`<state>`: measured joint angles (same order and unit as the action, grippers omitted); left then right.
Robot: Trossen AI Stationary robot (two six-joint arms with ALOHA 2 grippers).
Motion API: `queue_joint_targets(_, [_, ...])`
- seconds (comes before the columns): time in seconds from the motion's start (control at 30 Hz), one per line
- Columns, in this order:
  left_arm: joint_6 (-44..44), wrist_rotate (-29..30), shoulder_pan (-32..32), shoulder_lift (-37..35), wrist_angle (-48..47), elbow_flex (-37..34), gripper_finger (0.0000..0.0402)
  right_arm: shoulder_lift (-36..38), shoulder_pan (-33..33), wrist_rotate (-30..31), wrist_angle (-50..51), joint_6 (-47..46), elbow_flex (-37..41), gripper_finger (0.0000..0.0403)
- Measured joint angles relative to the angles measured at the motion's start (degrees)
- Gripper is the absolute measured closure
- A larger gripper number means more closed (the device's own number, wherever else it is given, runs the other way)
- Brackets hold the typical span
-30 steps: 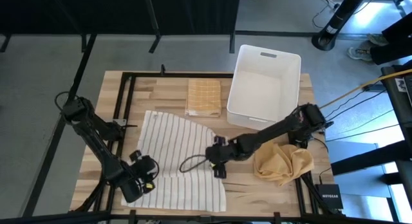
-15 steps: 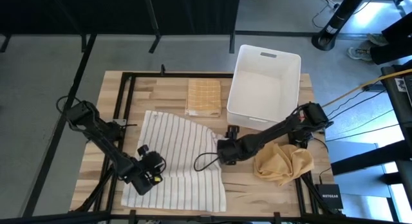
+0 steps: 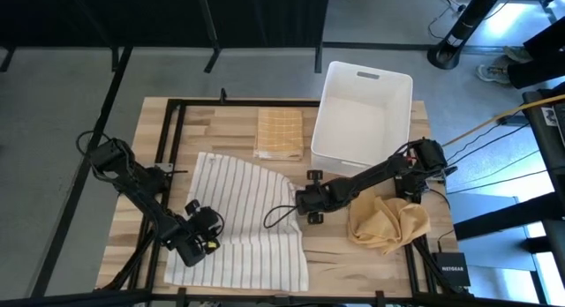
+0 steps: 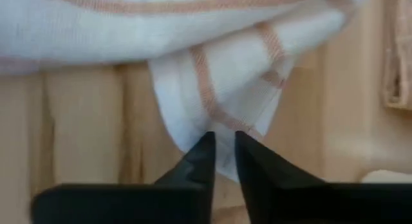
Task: Fold towel
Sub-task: Fold the white towel
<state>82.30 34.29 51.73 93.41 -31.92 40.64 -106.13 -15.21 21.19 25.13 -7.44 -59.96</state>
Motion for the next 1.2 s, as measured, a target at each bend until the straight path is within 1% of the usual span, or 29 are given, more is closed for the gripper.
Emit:
queue_joint_targets(0.07, [0.6,-0.2,0.2,0.0,0.0,0.0,0.0256,0.3,-0.1,1.8,2.2,0.2,-0.6,0.0304])
queue_joint_targets(0.13, [1.0,-0.2,0.5,0.0,0.0,0.0,0.0256,1.0,-0.1,1.9,7.0,-0.1,-2.2,0.0268])
queue_joint_targets(0.17, [1.0,-0.3,0.6,0.0,0.0,0.0,0.0256,1.4,-0.1,1.3,8.6,-1.1,-3.3,0.0249])
queue_joint_targets(0.23, [1.0,-0.3,0.6,0.0,0.0,0.0,0.0256,1.9,-0.1,-2.0,10.4,-2.9,-4.7,0.0213])
queue_joint_targets(0.3, [0.9,-0.2,0.7,0.0,0.0,0.0,0.0256,1.9,-0.1,-5.3,9.2,-3.6,-5.3,0.0182])
queue_joint_targets(0.37, [0.8,0.2,0.7,0.0,0.0,0.0,0.0256,1.5,-0.1,-5.2,5.0,-3.7,-4.6,0.0161])
queue_joint_targets(0.43, [0.9,0.3,0.7,0.0,0.1,0.0,0.0256,0.2,-0.1,-4.1,0.7,-2.9,-3.5,0.0154])
queue_joint_targets(0.5, [1.1,0.4,0.7,0.0,0.1,-0.1,0.0256,-1.6,-0.1,-1.5,-1.4,-2.6,-2.7,0.016])
queue_joint_targets(0.53, [1.1,0.5,0.8,0.0,0.1,-0.1,0.0256,-2.3,-0.1,-0.7,-1.9,-2.6,-2.6,0.0171])
queue_joint_targets(0.6, [1.2,0.5,0.9,0.1,0.1,-0.1,0.0256,-3.4,-0.2,0.5,-3.1,-2.5,-2.7,0.0206])
queue_joint_targets(0.63, [1.2,0.6,0.9,0.1,0.1,-0.1,0.0256,-3.8,-0.2,1.0,-2.8,-2.4,-2.9,0.023])
queue_joint_targets(0.7, [1.2,0.6,0.9,0.1,0.1,-0.1,0.0256,-4.2,-0.4,4.3,-1.2,-1.4,-3.2,0.0291])
queue_joint_targets(0.77, [1.2,0.7,0.9,0.1,0.1,-0.1,0.0256,-4.0,-0.9,10.2,4.3,0.0,-3.2,0.0361])
queue_joint_targets(0.8, [1.2,0.7,0.9,0.1,0.1,-0.1,0.0256,-3.8,-0.9,12.9,6.2,1.4,-3.5,0.0381])
queue_joint_targets(0.87, [1.1,0.6,0.9,0.1,0.1,-0.1,0.0256,-2.9,-1.2,19.9,8.5,3.4,-5.5,0.0384])
queue_joint_targets(0.93, [1.2,0.6,1.1,0.1,0.1,-0.1,0.0256,-2.1,-1.7,27.7,14.2,4.1,-7.3,0.0384])
queue_joint_targets(0.97, [1.2,0.6,1.2,0.1,0.1,-0.1,0.0256,-2.1,-1.9,30.7,15.9,5.0,-8.0,0.0389])
queue_joint_targets(1.0, [1.2,0.6,1.4,0.1,0.1,-0.1,0.0256,-2.3,-1.9,31.9,16.1,6.2,-8.5,0.0394])
queue_joint_targets(1.07, [1.4,0.6,1.6,0.1,0.1,-0.1,0.0256,-2.4,-1.6,31.6,15.0,7.0,-8.7,0.0394])
queue_joint_targets(1.1, [1.5,0.6,1.9,0.1,0.1,-0.1,0.0256,-2.3,-1.4,30.7,14.2,7.1,-8.8,0.0388])
queue_joint_targets(1.2, [1.6,0.6,2.0,0.1,0.1,-0.1,0.0256,-2.8,-0.7,26.6,14.3,5.2,-8.8,0.035])
